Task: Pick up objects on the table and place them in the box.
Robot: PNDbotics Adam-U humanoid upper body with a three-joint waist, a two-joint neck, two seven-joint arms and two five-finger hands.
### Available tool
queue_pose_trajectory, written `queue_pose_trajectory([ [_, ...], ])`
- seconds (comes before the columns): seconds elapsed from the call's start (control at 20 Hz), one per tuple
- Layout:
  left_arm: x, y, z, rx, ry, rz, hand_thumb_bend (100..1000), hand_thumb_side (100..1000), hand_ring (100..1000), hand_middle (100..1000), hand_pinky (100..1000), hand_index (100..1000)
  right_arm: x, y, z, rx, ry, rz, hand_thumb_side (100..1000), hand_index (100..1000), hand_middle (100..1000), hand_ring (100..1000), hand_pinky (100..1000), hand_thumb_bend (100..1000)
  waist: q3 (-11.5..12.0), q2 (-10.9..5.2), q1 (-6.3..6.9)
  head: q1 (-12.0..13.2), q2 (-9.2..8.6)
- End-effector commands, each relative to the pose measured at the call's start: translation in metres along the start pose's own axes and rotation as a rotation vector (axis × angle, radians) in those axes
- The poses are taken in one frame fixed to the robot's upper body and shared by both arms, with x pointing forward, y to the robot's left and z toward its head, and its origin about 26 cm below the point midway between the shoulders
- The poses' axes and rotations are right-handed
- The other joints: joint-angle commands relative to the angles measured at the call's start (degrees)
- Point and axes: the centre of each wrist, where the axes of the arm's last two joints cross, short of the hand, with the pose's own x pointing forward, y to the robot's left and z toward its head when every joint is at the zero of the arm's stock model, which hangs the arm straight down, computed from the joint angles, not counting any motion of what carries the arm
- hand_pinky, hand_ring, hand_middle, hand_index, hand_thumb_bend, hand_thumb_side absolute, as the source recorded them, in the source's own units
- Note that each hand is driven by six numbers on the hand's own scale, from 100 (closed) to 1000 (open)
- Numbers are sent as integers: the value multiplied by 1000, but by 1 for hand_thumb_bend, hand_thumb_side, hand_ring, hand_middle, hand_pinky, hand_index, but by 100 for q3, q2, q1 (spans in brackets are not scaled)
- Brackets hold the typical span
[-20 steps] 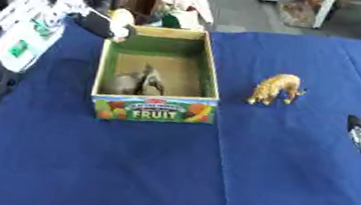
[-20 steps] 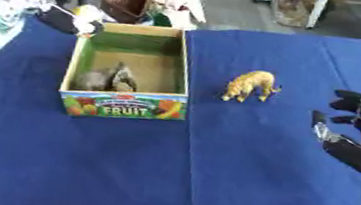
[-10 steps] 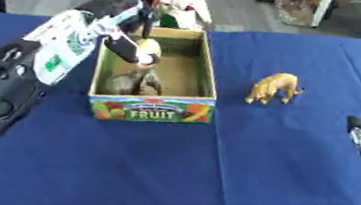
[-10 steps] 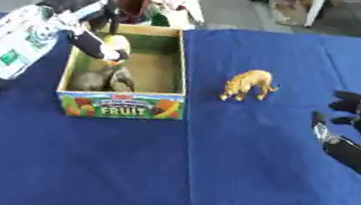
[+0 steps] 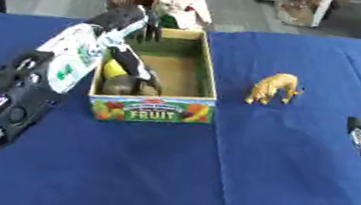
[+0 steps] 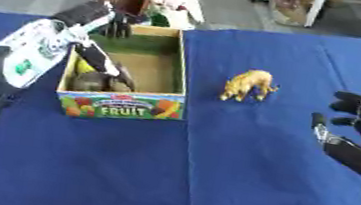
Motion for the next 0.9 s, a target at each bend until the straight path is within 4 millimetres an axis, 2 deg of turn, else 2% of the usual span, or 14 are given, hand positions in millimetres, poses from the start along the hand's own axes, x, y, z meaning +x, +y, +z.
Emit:
queue_pose_trajectory([
  [0.05, -1, 29, 9, 126, -1, 52, 820, 173, 489, 476, 509, 627, 7, -8, -7, -4, -29, 18, 107, 773, 589, 733, 619, 280, 24, -75, -33, -25, -42],
  [0.3, 3, 54, 37, 248, -15, 236, 823, 178, 475, 466, 489, 614, 13, -16, -17, 2, -63, 57, 100, 772, 591, 733, 621, 285, 121, -76, -57, -74, -39],
  [0.5, 6, 65, 64, 308, -23, 354, 823, 176, 469, 461, 482, 609, 19, -24, -29, 22, -101, 107, 100, 771, 594, 733, 623, 288, 234, -93, -77, -105, -25],
  [0.65, 9, 69, 71, 320, -22, 384, 823, 174, 464, 457, 476, 605, 18, -25, -32, 27, -104, 119, 100, 772, 599, 734, 627, 298, 250, -94, -81, -110, -24],
  [0.9, -3, 56, 88, 389, 42, 502, 823, 175, 460, 453, 472, 602, 29, -49, -55, 94, -153, 265, 100, 773, 614, 738, 633, 314, 606, -91, -104, -249, -27],
])
